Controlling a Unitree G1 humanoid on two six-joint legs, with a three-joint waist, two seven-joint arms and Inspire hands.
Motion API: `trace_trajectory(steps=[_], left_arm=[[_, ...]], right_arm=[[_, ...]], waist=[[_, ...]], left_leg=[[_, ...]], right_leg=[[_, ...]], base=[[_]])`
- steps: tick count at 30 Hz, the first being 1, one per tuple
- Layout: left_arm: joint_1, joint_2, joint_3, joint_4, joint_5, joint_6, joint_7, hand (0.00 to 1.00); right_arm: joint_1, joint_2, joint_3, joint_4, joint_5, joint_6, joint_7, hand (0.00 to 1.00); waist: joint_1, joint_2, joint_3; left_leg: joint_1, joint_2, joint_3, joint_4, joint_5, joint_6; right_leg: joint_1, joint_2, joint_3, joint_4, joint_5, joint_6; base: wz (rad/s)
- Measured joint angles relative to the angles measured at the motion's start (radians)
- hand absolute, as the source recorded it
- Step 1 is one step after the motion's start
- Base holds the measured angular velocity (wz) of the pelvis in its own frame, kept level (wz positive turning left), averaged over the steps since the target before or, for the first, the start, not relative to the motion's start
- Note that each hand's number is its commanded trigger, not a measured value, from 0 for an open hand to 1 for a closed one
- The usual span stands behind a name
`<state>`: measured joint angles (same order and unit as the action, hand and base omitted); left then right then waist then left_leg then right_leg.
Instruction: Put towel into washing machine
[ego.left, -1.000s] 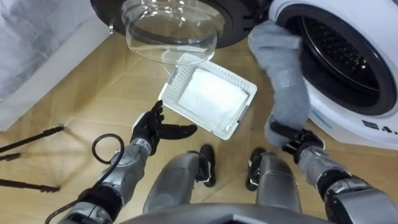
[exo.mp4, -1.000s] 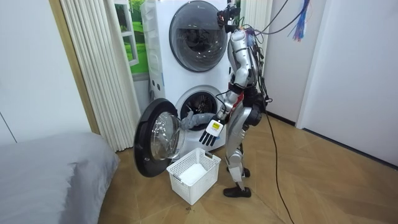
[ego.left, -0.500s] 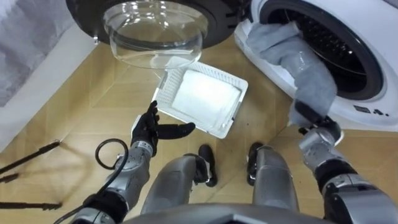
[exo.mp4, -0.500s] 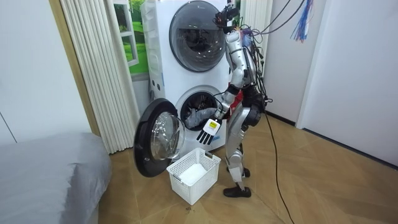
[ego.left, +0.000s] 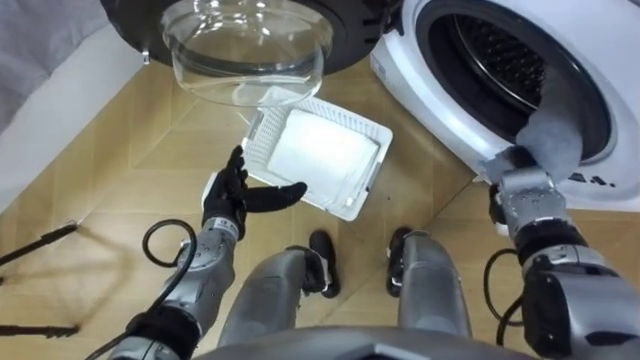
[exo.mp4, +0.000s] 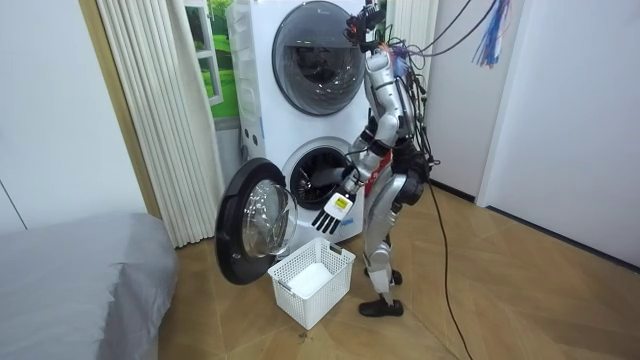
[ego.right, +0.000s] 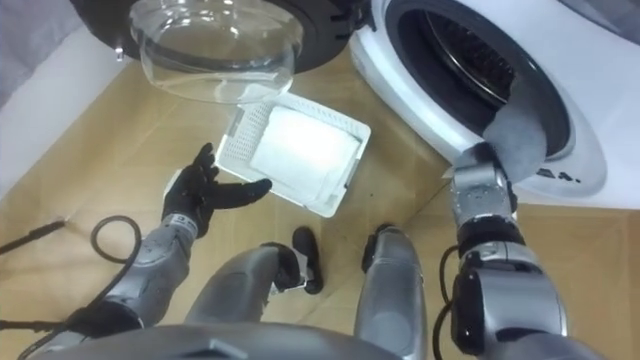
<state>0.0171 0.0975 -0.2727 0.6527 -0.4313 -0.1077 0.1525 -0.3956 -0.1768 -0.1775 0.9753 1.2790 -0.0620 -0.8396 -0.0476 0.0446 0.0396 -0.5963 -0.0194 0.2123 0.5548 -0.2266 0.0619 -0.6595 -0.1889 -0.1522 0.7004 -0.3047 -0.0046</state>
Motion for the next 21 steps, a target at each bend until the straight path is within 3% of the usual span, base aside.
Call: trace_trajectory(steps=[3, 5, 6, 10, 16, 21], left_arm=[[-0.005, 0.001, 0.025, -0.015, 0.008, 0.0, -0.011, 0.0], [-0.018, 0.002, 0.029, -0.014, 0.014, 0.0, -0.014, 0.0], [-0.023, 0.003, 0.029, -0.014, 0.022, 0.0, -0.018, 0.0], [-0.02, 0.012, 0.03, -0.015, 0.035, 0.001, -0.046, 0.0], [-0.028, 0.033, 0.03, -0.018, 0.035, 0.019, -0.069, 0.0], [-0.049, 0.047, 0.031, -0.015, 0.051, 0.032, -0.081, 0.0]], right_arm=[[-0.055, -0.032, -0.003, 0.005, 0.068, 0.042, -0.015, 1.0], [-0.083, -0.042, -0.005, 0.009, 0.097, 0.042, -0.016, 0.68], [-0.102, -0.047, -0.013, 0.025, 0.099, 0.042, -0.007, 0.0], [-0.136, -0.07, -0.053, 0.043, 0.105, 0.042, 0.037, 0.0], [-0.162, -0.161, -0.053, 0.076, 0.112, 0.039, 0.165, 0.0], [-0.165, -0.174, -0.051, 0.088, 0.133, 0.041, 0.241, 0.0]], waist=[[-0.001, -0.02, 0.0017], [-0.002, -0.026, 0.0041], [-0.002, -0.026, 0.0043], [0.0, -0.027, 0.0047], [0.016, -0.03, 0.0066], [0.025, -0.034, 0.0086]], left_leg=[[-0.031, -0.008, 0.007, 0.001, 0.006, 0.012], [-0.046, -0.011, 0.009, 0.006, 0.008, 0.015], [-0.053, -0.01, 0.012, 0.016, 0.007, 0.017], [-0.058, -0.009, 0.021, 0.018, 0.0, 0.028], [-0.077, -0.007, 0.022, 0.027, -0.002, 0.032], [-0.078, -0.006, 0.022, 0.029, -0.002, 0.032]], right_leg=[[-0.042, -0.006, 0.01, 0.016, 0.004, 0.006], [-0.055, -0.011, 0.008, 0.022, 0.005, 0.008], [-0.059, -0.012, 0.005, 0.024, 0.006, 0.009], [-0.061, -0.016, 0.002, 0.027, 0.004, 0.013], [-0.078, -0.018, 0.001, 0.032, 0.005, 0.015], [-0.079, -0.018, 0.002, 0.032, 0.005, 0.015]], base=[[0.0], [0.07], [0.07], [0.02], [0.0], [0.0]])
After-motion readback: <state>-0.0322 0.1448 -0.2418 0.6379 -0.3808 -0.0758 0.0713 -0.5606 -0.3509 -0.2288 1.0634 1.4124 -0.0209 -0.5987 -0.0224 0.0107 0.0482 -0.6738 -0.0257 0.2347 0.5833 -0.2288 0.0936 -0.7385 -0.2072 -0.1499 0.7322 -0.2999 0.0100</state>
